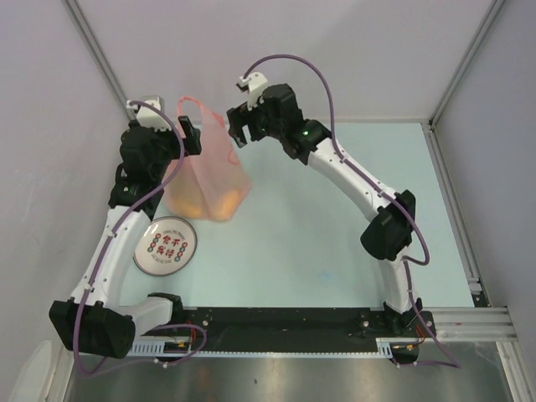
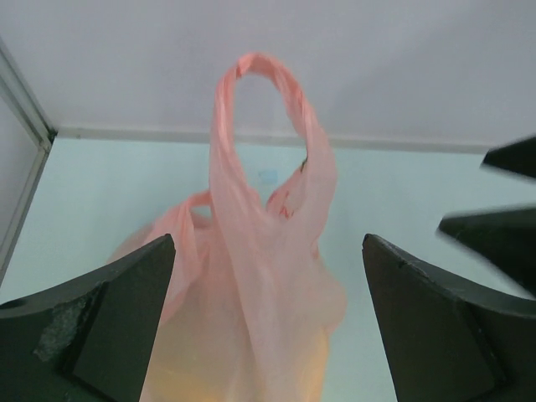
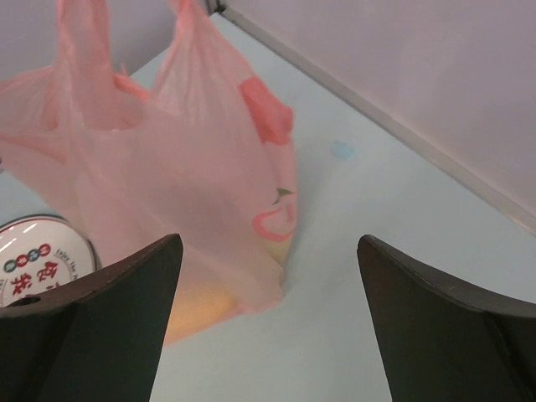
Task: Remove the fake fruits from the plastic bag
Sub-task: Adjust the plastic bag at the center of the board.
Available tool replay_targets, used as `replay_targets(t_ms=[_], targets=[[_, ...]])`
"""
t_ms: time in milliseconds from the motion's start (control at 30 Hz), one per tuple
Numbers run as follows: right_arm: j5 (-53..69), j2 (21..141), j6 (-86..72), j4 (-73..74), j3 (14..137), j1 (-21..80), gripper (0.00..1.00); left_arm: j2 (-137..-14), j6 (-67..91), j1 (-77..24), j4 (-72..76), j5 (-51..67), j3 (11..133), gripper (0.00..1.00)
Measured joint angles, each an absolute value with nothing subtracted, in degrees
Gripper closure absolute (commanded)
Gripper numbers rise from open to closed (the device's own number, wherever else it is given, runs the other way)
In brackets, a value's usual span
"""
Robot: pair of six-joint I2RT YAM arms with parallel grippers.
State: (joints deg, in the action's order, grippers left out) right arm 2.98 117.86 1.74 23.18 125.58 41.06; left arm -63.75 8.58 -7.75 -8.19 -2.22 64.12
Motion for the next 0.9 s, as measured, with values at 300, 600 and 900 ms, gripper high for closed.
replay_targets(t_ms=[300,600,900], targets=[[6.79,124.22,1.28,23.29,131.07,47.59,0.12,-74.87,8.01,-4.64,-10.09,-2.63,82.72,0.02],[7.55,130.76,-1.67,15.79,136.62,51.20,0.14,-79.40,16.01,13.43,-14.48,0.69,95.35,0.03],[4.34,131.98,-6.48,-2.76,131.04,49.34,0.18,-73.91,14.63,16.32,-17.91,8.34,84.40,0.05]])
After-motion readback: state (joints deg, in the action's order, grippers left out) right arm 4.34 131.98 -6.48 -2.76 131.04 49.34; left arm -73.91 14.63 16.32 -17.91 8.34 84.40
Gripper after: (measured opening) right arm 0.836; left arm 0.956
